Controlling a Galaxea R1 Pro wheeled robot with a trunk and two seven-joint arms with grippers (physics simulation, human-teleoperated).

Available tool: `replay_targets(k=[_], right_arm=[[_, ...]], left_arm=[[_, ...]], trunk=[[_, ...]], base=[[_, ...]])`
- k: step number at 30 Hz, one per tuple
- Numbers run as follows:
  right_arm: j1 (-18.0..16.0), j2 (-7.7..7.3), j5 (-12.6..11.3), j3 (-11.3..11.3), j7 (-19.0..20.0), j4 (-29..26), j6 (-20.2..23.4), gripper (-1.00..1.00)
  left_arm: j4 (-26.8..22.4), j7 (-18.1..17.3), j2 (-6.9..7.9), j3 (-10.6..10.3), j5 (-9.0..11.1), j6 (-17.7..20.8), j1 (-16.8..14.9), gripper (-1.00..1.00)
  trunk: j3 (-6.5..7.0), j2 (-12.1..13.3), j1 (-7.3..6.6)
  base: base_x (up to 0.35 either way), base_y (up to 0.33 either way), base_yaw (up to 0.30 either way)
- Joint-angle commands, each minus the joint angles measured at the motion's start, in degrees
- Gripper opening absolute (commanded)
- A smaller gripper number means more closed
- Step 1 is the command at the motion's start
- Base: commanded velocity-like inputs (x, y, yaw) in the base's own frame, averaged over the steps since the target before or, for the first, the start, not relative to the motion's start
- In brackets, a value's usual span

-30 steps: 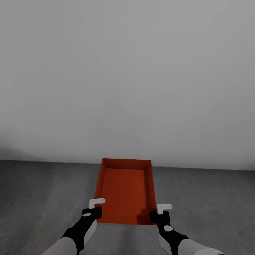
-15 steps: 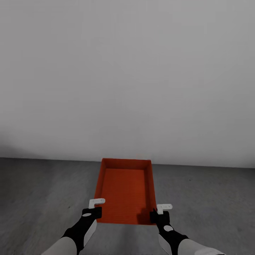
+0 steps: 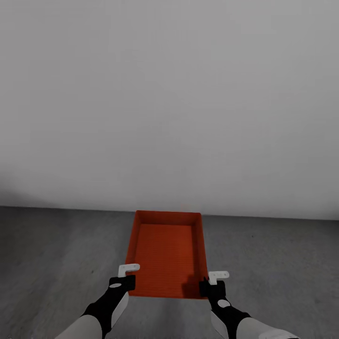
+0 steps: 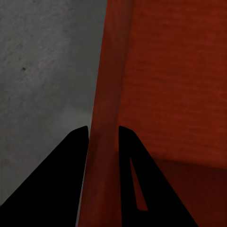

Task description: Move the two storage containers from the living room to the garage. In the garage, place one container on the floor and stack the other container on top of it (either order is fine).

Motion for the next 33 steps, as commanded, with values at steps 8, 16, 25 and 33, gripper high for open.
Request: replay_targets(k=[8,16,25,33], right_arm=[[-0.05,-0.23,-0.74,-1.56,-1.72,-0.07,-0.38,-1.00],[-0.04,-0.23,-0.74,-1.56,-1.72,-0.07,-0.38,-1.00],[-0.04,-0.23,-0.74,-1.56,-1.72,-0.07,-0.38,-1.00],[-0.04,-0.23,-0.74,-1.56,-1.72,-0.07,-0.38,-1.00]], left_arm=[[-0.07,0.37,-0.04,0.66,0.03,0.39,-0.03,-1.00],[-0.07,0.35,-0.04,0.66,0.03,0.39,-0.02,-1.00],[-0.07,0.35,-0.03,0.66,0.03,0.39,-0.02,-1.00],[-0.07,0.35,-0.04,0.66,0.03,0.39,-0.02,-1.00]], trunk=[[-0.79,-0.04,0.00],[-1.52,-0.04,0.00],[-2.34,-0.04,0.00],[-3.07,-0.04,0.00]], base=[[0.000,0.000,0.000],[0.000,0.000,0.000],[0.000,0.000,0.000],[0.000,0.000,0.000]])
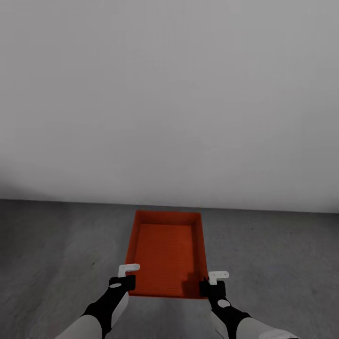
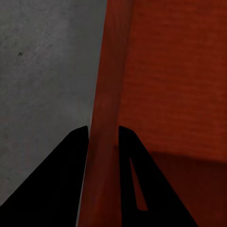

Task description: Move the two storage containers from the living room to the garage. In the garage, place one container on the floor and stack the other container on top of it (either order is fine).

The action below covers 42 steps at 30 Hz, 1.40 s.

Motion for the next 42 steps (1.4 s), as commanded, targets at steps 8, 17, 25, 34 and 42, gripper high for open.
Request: replay_targets(k=[8,17,25,34,42], right_arm=[[-0.06,-0.19,-0.76,-1.49,-1.78,-0.06,-0.38,-1.00],[-0.06,-0.19,-0.76,-1.49,-1.78,-0.06,-0.38,-1.00],[-0.06,-0.19,-0.76,-1.49,-1.78,-0.06,-0.38,-1.00],[-0.06,-0.19,-0.76,-1.49,-1.78,-0.06,-0.38,-1.00],[-0.06,-0.19,-0.76,-1.49,-1.78,-0.06,-0.38,-1.00]], left_arm=[[-0.07,0.33,0.02,0.61,0.12,0.39,-0.02,-1.00],[-0.07,0.33,0.01,0.61,0.12,0.39,-0.03,-1.00],[-0.07,0.34,0.01,0.61,0.13,0.39,-0.04,-1.00],[-0.07,0.34,0.01,0.61,0.12,0.39,-0.02,-1.00],[-0.07,0.36,0.01,0.61,0.12,0.39,-0.03,-1.00]], trunk=[[-0.78,-0.03,0.00],[-1.61,-0.03,0.00],[-2.34,-0.03,0.00],[-3.16,-0.03,0.00],[-3.90,-0.03,0.00]], base=[[0.000,0.000,0.000],[0.000,0.000,0.000],[0.000,0.000,0.000],[0.000,0.000,0.000],[0.000,0.000,0.000]])
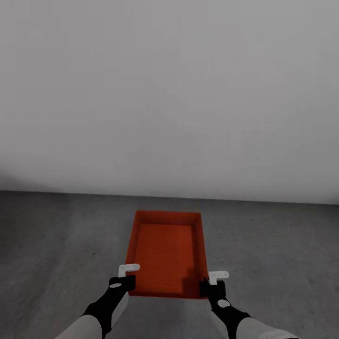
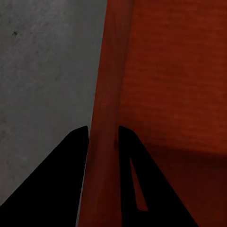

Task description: Move the two storage containers from the living room to the garage. In the garage, place one container on the floor and stack the other container on top of it (either order is fine).

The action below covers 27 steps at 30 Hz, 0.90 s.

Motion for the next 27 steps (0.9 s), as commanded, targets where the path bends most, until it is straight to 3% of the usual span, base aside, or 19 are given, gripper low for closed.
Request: replay_targets(k=[1,27], right_arm=[[-0.05,-0.18,-0.77,-1.48,-1.79,-0.05,-0.38,-1.00],[-0.05,-0.18,-0.77,-1.48,-1.79,-0.05,-0.46,-1.00]], left_arm=[[-0.07,0.36,0.01,0.64,0.08,0.39,-0.01,-1.00],[-0.07,0.34,0.01,0.64,0.07,0.39,-0.02,-1.00]], trunk=[[-0.14,-0.03,0.00],[-2.52,-0.03,0.00]], base=[[0.000,0.000,0.000],[0.000,0.000,0.000]])
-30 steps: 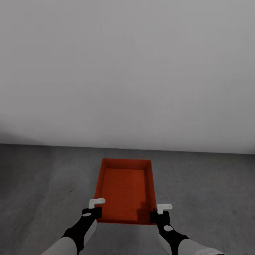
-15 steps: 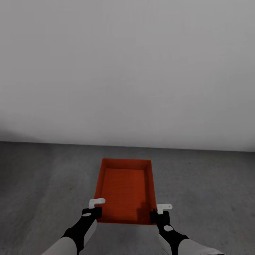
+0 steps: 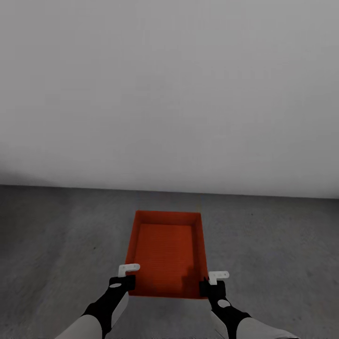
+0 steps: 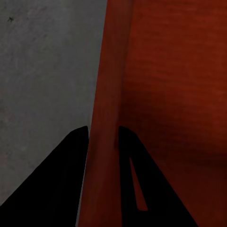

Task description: Move the two storage containers from the living room to the garage. In the garage, place one container on the floor and stack the other container on top of it (either order is fine).

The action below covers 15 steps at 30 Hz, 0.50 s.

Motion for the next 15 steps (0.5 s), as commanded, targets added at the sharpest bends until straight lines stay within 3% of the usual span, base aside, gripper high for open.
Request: replay_targets(k=[1,15], right_arm=[[-0.05,-0.18,-0.72,-1.50,-1.79,-0.08,-0.38,-1.00],[-0.05,-0.18,-0.72,-1.50,-1.79,-0.08,-0.45,-1.00]], left_arm=[[-0.05,0.34,0.01,0.67,0.10,0.39,-0.01,-1.00],[-0.05,0.37,0.01,0.67,0.10,0.39,-0.02,-1.00]], trunk=[[-0.13,-0.03,0.00],[-1.04,-0.03,0.00]], base=[[0.000,0.000,0.000],[0.000,0.000,0.000]])
